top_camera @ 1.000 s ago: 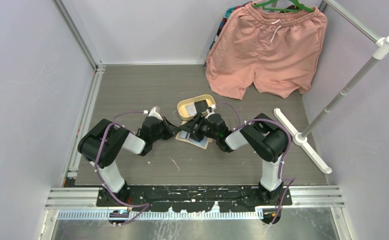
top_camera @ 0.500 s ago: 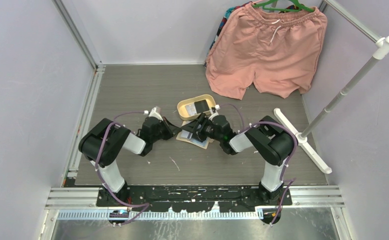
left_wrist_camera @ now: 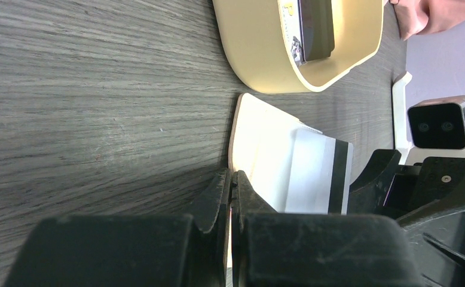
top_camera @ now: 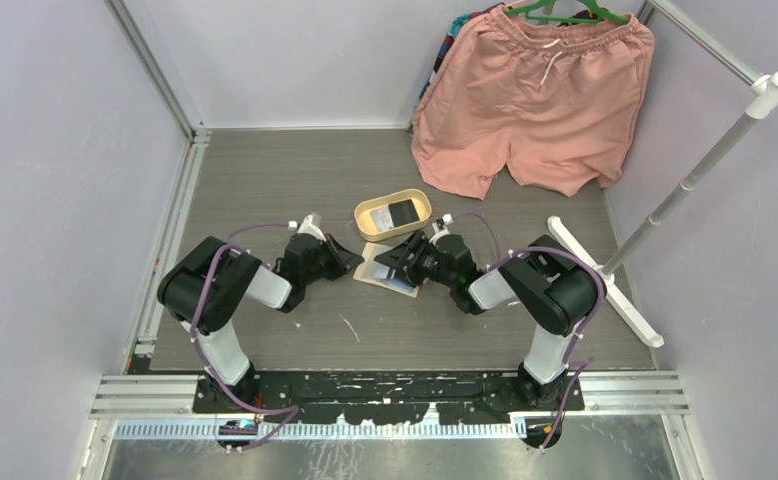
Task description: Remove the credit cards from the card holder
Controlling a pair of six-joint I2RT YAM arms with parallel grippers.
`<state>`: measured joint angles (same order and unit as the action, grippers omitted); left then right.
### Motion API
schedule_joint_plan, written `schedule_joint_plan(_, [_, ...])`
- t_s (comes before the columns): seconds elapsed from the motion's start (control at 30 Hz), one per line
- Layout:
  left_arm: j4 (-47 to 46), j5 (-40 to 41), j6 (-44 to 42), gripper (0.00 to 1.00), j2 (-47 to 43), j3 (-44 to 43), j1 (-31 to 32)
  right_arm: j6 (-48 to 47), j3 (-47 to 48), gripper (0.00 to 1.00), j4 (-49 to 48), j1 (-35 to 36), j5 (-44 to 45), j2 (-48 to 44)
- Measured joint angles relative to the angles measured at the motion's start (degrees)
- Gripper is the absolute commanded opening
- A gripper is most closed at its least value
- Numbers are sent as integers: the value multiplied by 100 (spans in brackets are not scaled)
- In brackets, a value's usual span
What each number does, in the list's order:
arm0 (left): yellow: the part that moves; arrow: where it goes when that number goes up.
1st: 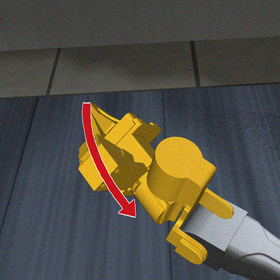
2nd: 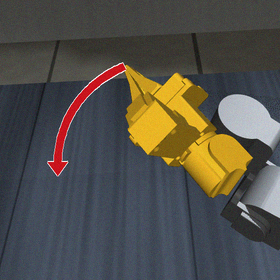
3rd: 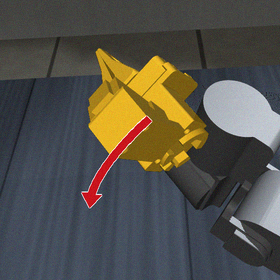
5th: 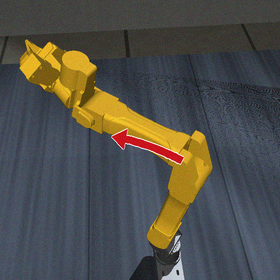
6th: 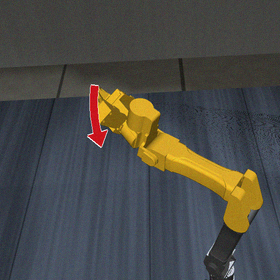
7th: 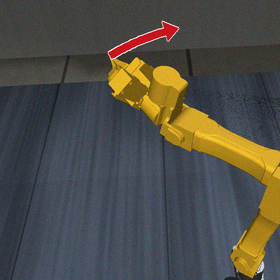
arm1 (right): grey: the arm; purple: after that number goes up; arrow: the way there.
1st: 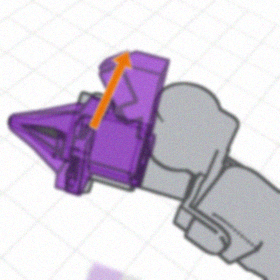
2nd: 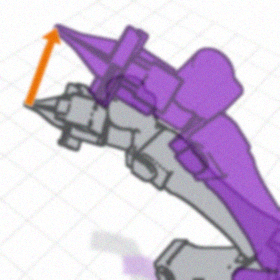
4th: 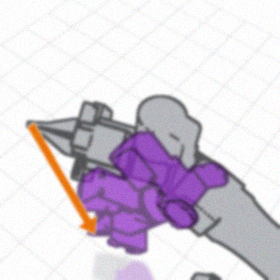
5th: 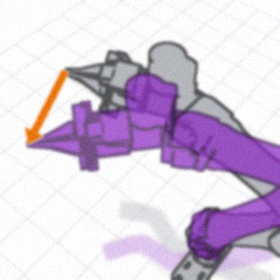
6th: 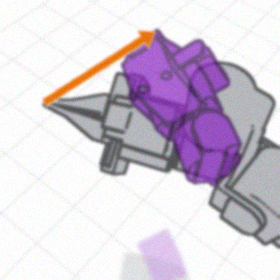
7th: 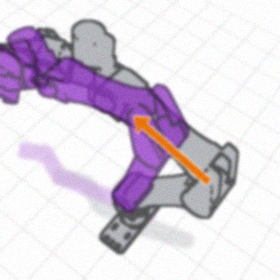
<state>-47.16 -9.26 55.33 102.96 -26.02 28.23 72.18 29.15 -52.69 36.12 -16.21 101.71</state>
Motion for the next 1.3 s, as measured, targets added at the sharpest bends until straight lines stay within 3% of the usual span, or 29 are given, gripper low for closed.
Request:
schedule_joint_plan(0.13, [0,0,0,0,0,0,0,-7,-76,40,24,-15,9,-4])
schedule_joint_plan(0.4, [0,0,2,0,0,0,0,-179,-308,33,625,-31,149,-407])
schedule_joint_plan(0.53, [-4,-2,2,0,4,0,0,-374,-400,7,1021,-31,337,-824])
schedule_joint_plan(0.73, [-4,-7,2,0,4,0,0,-551,-463,8,1325,-39,520,-940])
schedule_joint_plan(0.8, [-4,-9,2,0,4,0,0,-584,-461,2,1329,-46,518,-892])
schedule_joint_plan(1.1, [-4,-20,17,0,2,9,2,-573,-450,1,1154,-72,356,-671])
schedule_joint_plan(1.3, [-94,-68,24,0,57,15,4,-1327,-138,1,2892,-85,267,-1989])
